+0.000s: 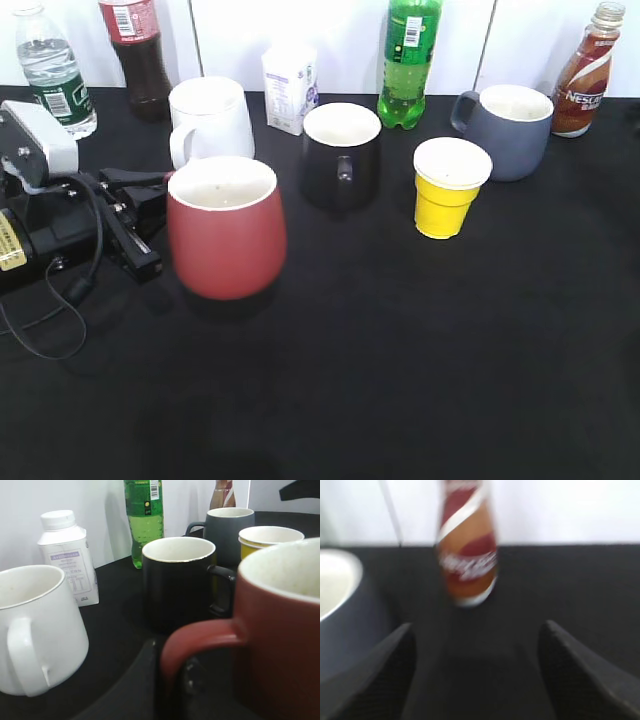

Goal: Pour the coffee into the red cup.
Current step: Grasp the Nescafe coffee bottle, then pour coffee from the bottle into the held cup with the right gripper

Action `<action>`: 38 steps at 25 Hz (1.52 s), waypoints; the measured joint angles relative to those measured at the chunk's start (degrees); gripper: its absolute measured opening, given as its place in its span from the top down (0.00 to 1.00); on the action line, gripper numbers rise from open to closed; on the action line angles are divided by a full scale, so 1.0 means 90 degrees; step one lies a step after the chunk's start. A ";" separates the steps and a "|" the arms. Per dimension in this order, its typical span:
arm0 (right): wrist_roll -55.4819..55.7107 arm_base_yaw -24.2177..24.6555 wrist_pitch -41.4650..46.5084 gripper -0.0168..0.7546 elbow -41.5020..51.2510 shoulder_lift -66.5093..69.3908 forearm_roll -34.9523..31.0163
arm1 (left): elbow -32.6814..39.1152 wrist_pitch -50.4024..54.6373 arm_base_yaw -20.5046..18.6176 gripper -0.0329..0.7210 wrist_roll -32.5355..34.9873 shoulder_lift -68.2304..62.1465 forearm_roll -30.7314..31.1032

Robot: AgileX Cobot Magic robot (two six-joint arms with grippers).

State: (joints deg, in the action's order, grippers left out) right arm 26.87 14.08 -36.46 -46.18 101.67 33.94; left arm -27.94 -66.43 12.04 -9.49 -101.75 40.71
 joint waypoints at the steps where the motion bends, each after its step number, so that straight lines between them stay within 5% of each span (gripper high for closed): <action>1: 0.0072 0.0076 -0.0189 0.21 -0.0192 0.0209 0.0221 | 0.0000 0.0000 0.0000 0.90 0.0000 0.0000 0.0000; 8: -0.0246 0.0091 -0.1578 0.21 -0.1506 0.1908 0.0744 | 0.0000 0.0000 0.0000 0.90 0.0000 0.0000 -0.0002; 14: -0.0798 -0.0245 -0.1772 0.12 -0.2080 0.2559 -0.0023 | 0.0000 0.0000 0.0000 0.90 0.0000 0.0000 -0.0019; 23: -0.0954 -0.0450 -0.1696 0.12 -0.3014 0.3305 -0.0535 | 0.0000 0.0000 0.0000 0.90 0.0000 0.0000 -0.0019; 38: -0.0774 -0.0585 -0.1649 0.28 -0.3803 0.4037 -0.0213 | 0.0000 0.0000 0.0000 0.90 0.0000 0.0000 -0.0019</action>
State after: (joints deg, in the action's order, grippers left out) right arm 19.90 8.82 -51.30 -80.41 138.00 32.02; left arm -27.94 -66.43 12.04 -9.49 -101.75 40.54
